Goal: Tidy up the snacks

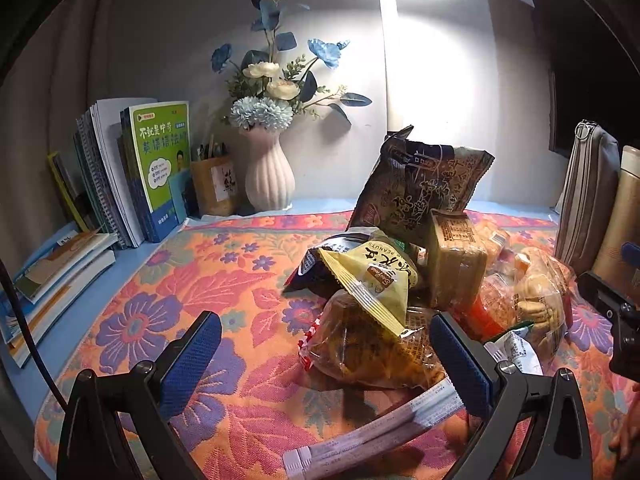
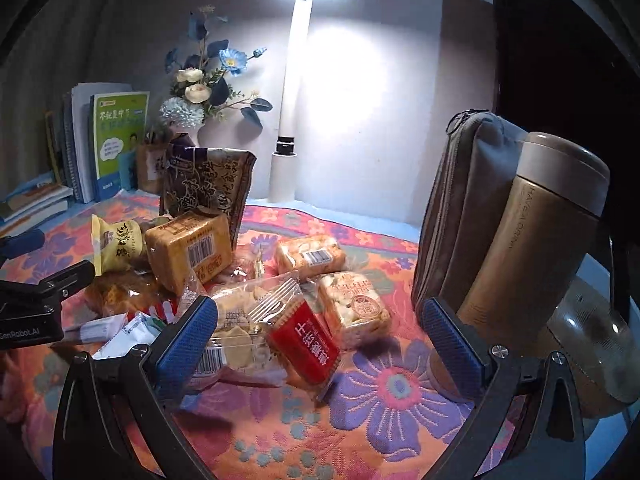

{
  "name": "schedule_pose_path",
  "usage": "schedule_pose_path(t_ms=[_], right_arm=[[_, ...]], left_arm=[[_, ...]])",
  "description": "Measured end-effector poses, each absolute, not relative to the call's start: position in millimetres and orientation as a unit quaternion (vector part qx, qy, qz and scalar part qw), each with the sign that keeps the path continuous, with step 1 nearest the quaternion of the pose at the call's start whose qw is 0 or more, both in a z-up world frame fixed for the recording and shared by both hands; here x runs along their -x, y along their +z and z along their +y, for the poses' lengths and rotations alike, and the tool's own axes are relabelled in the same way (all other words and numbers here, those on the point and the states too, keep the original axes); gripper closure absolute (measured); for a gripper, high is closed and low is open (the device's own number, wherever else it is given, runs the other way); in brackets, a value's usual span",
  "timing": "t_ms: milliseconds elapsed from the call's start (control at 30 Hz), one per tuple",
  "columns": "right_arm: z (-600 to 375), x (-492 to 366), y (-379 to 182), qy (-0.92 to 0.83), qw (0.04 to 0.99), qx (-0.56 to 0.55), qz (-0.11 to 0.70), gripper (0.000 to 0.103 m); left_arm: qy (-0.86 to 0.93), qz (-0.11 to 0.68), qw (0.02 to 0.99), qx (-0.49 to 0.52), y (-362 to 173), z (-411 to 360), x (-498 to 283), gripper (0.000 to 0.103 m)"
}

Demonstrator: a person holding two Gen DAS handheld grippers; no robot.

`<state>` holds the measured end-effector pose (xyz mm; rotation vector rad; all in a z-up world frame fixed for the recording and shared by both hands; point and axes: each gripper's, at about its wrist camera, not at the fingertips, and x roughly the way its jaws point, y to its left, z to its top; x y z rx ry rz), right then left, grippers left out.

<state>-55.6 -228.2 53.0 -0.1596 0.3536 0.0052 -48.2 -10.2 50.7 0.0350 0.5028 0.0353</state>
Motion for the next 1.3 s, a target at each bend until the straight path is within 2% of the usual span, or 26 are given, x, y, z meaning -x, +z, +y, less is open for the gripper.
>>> schedule_pose_path(t_ms=[167,333,467,600,1300], right_arm=[[-220.1,58.5,51.7,-0.044,0.979,0.113,0.167,0.0],[-225.3,78.2,63.8,-0.003,0.987,0.098,0.127,0.0],[-218.1,55.5,50.9,0.06,0.97,0.098,0.214,0.0],[-222.6,43.4,45.1,0.091,0.961,0.078,0.251,0.0],[-230.7,34.8,43.5,0.088,0.956,0.051,0.274,0.0]], left_arm=[[0.008,0.253,0.967,-0.003,50.0,-6.2,47.6,0.0],[-0.002,0.257,0.966,0.011,50.3,-2.4,46.7,0.0],[-0.008,0.263,0.965,0.014,49.5,-2.4,43.8,0.0],[-0.015,0.267,0.963,0.02,48.9,-0.5,43.6,0.0],[-0.019,0.289,0.957,0.03,44.4,2.7,35.8,0.0]])
